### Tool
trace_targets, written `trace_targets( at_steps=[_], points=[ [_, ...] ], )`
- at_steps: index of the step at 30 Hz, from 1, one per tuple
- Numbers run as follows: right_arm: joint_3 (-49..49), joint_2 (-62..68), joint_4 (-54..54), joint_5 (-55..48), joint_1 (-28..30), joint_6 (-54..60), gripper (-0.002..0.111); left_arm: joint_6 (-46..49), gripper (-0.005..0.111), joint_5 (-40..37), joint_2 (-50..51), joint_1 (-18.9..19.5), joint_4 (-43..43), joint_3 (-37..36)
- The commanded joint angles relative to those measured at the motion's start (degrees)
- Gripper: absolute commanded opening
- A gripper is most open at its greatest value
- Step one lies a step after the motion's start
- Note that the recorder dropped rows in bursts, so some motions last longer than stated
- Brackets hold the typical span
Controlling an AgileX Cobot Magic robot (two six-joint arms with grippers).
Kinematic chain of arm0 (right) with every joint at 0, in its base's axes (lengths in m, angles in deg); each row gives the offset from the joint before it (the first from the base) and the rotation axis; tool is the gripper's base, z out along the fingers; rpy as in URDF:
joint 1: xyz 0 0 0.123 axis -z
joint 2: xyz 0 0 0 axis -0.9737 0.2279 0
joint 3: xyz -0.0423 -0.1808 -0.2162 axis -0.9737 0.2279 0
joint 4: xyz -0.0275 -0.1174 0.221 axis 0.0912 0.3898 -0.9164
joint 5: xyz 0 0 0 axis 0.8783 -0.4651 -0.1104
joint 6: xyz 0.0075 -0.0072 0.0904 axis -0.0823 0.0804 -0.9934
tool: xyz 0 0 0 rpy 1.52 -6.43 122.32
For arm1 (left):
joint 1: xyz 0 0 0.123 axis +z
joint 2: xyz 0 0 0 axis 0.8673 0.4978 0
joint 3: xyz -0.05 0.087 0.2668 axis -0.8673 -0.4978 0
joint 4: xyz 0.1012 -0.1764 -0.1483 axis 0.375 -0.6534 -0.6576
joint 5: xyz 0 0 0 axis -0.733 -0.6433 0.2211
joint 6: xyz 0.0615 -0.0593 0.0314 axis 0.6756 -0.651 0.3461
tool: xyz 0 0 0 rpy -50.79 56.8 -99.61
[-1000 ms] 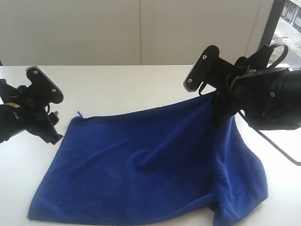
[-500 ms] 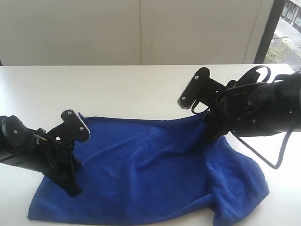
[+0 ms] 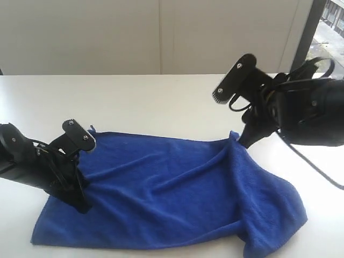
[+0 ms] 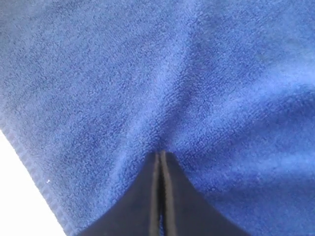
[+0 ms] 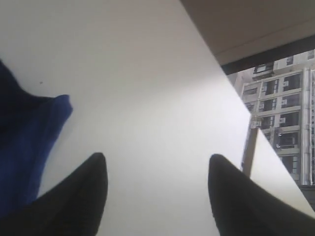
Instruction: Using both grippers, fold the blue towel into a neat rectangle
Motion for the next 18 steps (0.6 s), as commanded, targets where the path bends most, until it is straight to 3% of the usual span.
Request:
trace_targets(
  at_steps=[1,5,7,9,10,11,13,15,18],
  points=[
    [-0.11,-7.74,-2.8,-3.62,1.16,4.46,0.049,0.02,0.0,-6.46,2.56,2.33,0.69,-1.74],
    [-0.11,-17.03,-16.08,-2.12,8.22,16.54,0.04,0.02,0.0,-8.19,2.45,5.17,0.79,-1.74],
    [-0.23,-20.12,-28.55,1.24,13.21,26.59,0.03,0.02,0.0,-8.19,1.79,5.17,0.9,-1.74],
    [-0.8,-20.9,-45.68,3.17,17.99,41.94,0.016,0.02,0.0,-8.53,0.5,5.17,0.9,-1.74],
    [-2.22,-19.85,-62.54,1.76,21.26,57.66,0.008,-0.21,0.0,-8.83,-1.02,5.17,0.77,-1.74],
    [-3.76,-18.03,-76.35,-2.32,23.81,71.23,0.005,-0.27,0.0,-9.31,-2.44,5.04,0.4,-1.74],
    [-6.78,-14.69,-92.26,-11.52,26.98,86.86,0.004,-0.27,0.0,-10.25,-4.55,4.76,-0.9,-1.6],
    [-10.47,-8.97,-104.69,-22.07,31.1,92.59,0.004,-0.27,0.0,-13.29,-7.48,3.22,-1.84,-0.4],
    [-12.8,-1.65,-103.3,-23.42,34.59,92.48,0.004,0.48,0.0,-18.49,-10.92,-0.55,-1.57,1.17]
  ],
)
